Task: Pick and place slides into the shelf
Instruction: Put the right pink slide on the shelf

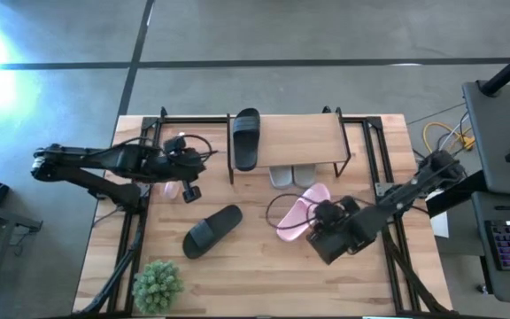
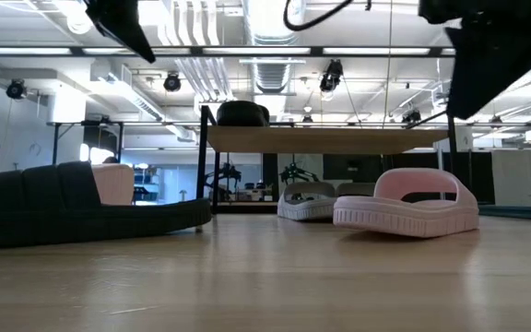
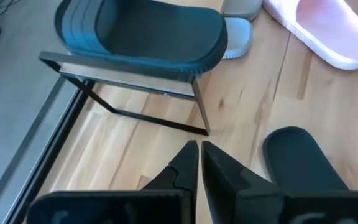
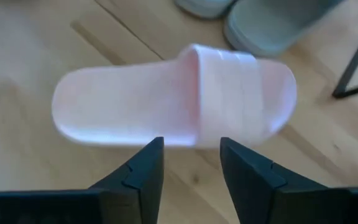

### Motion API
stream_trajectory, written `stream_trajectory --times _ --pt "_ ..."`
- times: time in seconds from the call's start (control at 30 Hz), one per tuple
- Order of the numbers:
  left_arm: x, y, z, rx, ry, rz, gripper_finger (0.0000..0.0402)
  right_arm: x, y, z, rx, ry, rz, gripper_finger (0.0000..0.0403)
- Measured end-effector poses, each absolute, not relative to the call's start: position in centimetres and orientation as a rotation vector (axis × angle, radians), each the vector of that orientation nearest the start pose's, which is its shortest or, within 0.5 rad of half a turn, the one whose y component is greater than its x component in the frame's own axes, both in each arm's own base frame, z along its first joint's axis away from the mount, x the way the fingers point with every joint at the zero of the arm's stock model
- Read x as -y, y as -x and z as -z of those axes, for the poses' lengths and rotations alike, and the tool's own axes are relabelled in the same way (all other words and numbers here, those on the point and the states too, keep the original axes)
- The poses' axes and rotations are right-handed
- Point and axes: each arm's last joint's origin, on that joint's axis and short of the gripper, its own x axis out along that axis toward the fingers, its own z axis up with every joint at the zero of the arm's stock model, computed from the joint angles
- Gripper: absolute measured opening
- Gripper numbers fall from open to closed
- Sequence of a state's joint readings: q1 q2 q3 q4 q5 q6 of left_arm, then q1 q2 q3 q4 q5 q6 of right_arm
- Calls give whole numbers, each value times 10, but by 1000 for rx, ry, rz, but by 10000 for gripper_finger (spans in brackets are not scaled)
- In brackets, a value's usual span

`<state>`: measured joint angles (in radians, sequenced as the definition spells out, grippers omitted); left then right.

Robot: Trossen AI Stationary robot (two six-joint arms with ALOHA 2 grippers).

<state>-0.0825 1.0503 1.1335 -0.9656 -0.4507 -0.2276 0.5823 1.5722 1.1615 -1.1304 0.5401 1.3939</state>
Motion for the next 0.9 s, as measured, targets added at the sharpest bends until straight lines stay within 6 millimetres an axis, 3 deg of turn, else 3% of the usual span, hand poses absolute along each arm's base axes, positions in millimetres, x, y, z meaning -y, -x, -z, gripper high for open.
stream_trajectory --times 0.2,0.43,0.9 --pt "1 -168 -333 -756 -12 -432 6 -150 -257 -212 -1004 -276 828 150" --pt "0 -151 -317 -738 -7 -430 6 -154 -263 -194 -1020 -263 994 150" --pt "-1 -140 -310 -722 -64 -404 6 -133 -280 -180 -1070 -195 1091 150"
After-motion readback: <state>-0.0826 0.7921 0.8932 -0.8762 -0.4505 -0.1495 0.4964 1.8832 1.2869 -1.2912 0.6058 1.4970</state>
